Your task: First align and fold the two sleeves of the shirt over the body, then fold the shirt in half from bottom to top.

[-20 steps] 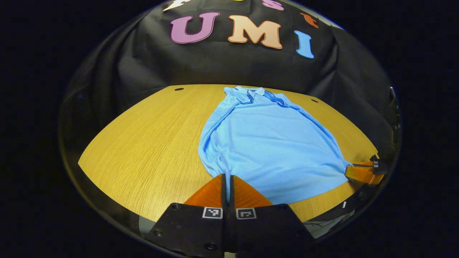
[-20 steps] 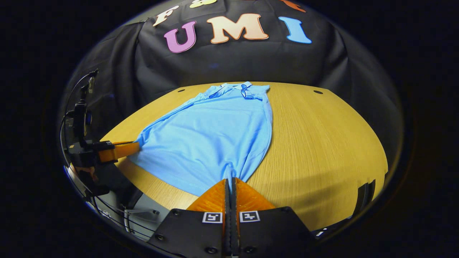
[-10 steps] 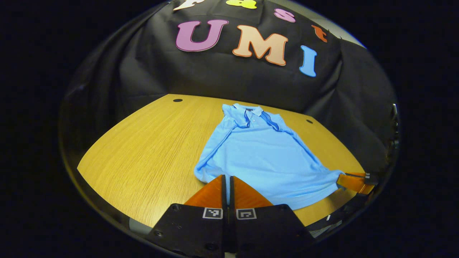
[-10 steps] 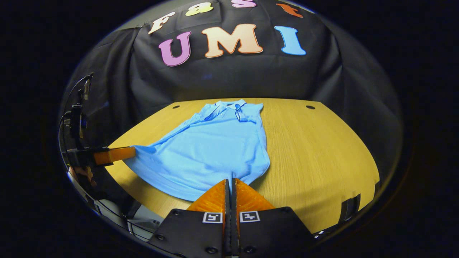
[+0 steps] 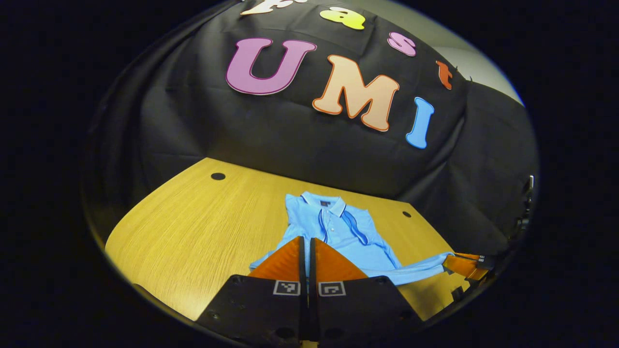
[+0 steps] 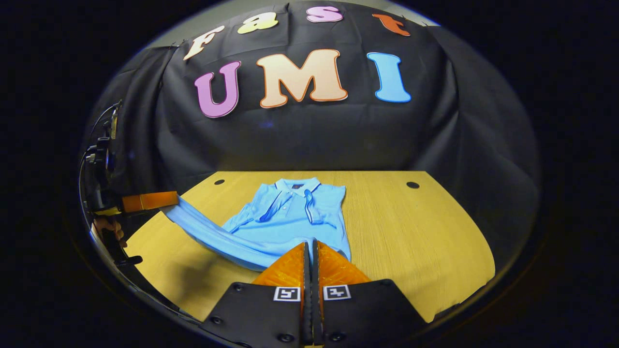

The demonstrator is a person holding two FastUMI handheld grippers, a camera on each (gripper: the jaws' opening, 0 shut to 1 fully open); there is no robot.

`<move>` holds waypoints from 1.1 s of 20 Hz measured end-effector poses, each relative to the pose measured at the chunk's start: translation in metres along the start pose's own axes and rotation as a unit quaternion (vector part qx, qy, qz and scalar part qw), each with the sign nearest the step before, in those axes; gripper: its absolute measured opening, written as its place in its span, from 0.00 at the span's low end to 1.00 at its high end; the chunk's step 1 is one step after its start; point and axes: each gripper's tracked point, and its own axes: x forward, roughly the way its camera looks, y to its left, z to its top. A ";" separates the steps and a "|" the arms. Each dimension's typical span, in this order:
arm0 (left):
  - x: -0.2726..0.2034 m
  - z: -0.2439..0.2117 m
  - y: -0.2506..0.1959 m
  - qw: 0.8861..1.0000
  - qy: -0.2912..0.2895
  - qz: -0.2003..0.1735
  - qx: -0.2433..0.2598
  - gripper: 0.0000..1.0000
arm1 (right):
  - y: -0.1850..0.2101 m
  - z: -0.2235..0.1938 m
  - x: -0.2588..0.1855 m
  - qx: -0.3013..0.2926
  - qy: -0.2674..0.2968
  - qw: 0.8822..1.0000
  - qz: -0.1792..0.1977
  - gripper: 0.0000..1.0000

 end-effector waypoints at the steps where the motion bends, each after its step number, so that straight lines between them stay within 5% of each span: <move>1: 0.013 0.008 0.001 1.000 0.001 -0.006 0.000 0.00 | -0.001 0.010 0.011 -0.003 -0.004 1.000 -0.006 0.03; 10: 0.115 0.048 0.019 1.000 0.009 -0.010 0.015 0.00 | -0.013 0.072 0.141 -0.019 -0.018 0.999 -0.024 0.03; 22: 0.277 -0.012 0.079 0.992 0.089 0.091 -0.003 0.00 | -0.039 0.042 0.338 -0.036 0.050 0.998 -0.018 0.03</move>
